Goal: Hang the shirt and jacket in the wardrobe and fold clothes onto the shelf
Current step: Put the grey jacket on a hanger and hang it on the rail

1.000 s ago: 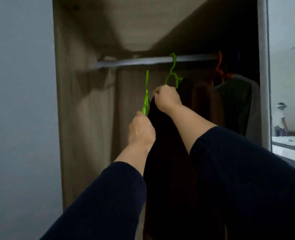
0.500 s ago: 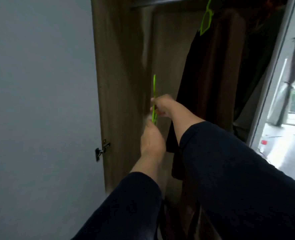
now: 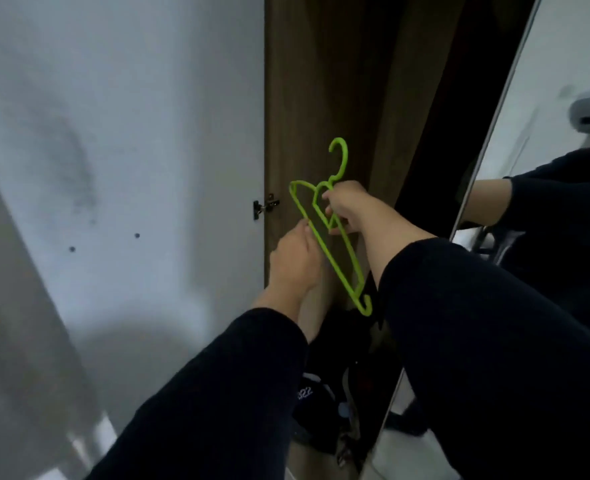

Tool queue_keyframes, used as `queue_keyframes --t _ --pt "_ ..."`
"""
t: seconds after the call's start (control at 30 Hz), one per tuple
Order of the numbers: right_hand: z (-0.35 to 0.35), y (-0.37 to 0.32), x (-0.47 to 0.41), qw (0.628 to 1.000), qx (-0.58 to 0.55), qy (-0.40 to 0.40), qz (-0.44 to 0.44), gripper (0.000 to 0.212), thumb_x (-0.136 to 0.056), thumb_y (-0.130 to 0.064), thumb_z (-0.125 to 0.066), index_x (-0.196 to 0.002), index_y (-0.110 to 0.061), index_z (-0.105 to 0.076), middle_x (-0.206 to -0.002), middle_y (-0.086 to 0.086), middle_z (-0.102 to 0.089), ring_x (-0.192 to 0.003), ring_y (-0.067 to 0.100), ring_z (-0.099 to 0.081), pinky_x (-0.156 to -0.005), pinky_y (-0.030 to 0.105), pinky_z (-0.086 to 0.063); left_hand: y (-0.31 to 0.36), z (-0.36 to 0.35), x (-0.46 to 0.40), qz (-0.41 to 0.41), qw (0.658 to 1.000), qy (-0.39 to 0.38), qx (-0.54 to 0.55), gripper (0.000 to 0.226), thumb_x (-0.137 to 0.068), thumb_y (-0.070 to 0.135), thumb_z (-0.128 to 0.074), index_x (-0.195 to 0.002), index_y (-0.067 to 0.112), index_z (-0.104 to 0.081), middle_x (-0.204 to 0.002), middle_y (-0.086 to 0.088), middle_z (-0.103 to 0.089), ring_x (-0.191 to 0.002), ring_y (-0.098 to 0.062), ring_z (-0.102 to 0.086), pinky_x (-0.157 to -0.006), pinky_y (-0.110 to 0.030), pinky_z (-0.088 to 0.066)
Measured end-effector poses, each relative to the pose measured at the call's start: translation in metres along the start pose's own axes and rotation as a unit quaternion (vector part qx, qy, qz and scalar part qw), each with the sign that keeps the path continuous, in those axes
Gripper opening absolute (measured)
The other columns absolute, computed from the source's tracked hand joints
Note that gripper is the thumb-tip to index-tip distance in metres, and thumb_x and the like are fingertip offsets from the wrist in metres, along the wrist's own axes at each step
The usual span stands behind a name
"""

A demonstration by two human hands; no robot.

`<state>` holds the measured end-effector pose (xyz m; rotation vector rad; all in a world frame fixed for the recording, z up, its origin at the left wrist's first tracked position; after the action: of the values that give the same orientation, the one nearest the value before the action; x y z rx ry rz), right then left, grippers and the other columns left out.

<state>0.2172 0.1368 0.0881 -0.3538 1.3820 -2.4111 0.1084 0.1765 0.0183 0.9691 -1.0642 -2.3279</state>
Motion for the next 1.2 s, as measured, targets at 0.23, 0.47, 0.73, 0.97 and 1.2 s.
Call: queue_keyframes --t 0.23,0.47,0.73,0.97,1.2 --pt "-0.035 -0.004 0.068 0.974 0.074 -0.114 0.180 0.024 -0.101 -0.020 -0.039 -0.103 -0.018 -0.064 -0.067 -0.006 -0.043 -0.063 0.008 -0.042 -0.047 0.015 -0.029 -0.032 0.100 0.008 -0.022 0.954 0.114 -0.277 0.043 -0.103 0.027 -0.028 -0.144 0.018 -0.038 -0.144 -0.003 -0.044 -0.132 -0.025 -0.040 -0.107 -0.044 -0.030" --pt "-0.117 -0.026 0.116 0.949 0.061 -0.216 0.220 0.036 -0.094 -0.053 -0.046 -0.091 -0.019 -0.056 -0.077 0.001 -0.053 -0.069 0.014 -0.049 -0.055 0.023 -0.038 -0.065 0.182 0.046 0.029 0.918 0.108 -0.381 0.032 -0.104 0.025 -0.022 -0.100 0.014 -0.053 -0.102 -0.006 -0.063 -0.101 -0.030 -0.052 -0.087 -0.040 -0.030" --pt "-0.237 -0.075 0.199 0.883 0.074 -0.381 0.265 0.033 -0.099 -0.048 -0.035 -0.091 -0.019 -0.047 -0.067 0.007 -0.064 -0.053 0.021 -0.060 -0.048 0.021 -0.043 -0.118 0.300 0.120 0.128 0.876 0.180 -0.428 0.027 -0.102 0.020 -0.027 -0.101 0.016 -0.053 -0.106 -0.004 -0.063 -0.106 -0.027 -0.053 -0.088 -0.036 -0.028" --pt "-0.353 -0.116 0.284 0.839 0.069 -0.368 0.396 0.044 -0.097 -0.044 -0.042 -0.059 -0.021 -0.043 -0.058 0.000 -0.049 -0.065 0.027 -0.051 -0.066 0.031 -0.040 -0.170 0.410 0.211 0.228 0.819 0.257 -0.460 0.029 -0.101 0.022 -0.035 -0.120 0.015 -0.056 -0.124 -0.007 -0.054 -0.117 -0.029 -0.045 -0.093 -0.038 -0.033" --pt "-0.414 -0.134 0.320 0.854 0.075 -0.285 0.428 0.042 -0.095 -0.051 -0.035 -0.075 -0.019 -0.053 -0.092 0.007 -0.065 -0.094 0.032 -0.059 -0.069 0.034 -0.041 -0.239 0.484 0.277 0.417 0.770 0.274 -0.398 0.045 -0.097 0.024 -0.039 -0.141 0.012 -0.035 -0.149 -0.013 -0.030 -0.138 -0.032 -0.024 -0.113 -0.045 -0.022"
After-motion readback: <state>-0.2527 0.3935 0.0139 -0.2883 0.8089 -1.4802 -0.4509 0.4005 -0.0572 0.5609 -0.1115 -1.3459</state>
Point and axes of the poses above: each hand's wrist, its own x-axis away from the middle knuckle, its own z-axis out of the back of the hand, y = z × x, the point moved 3 cm from there along -x, towards the middle knuckle
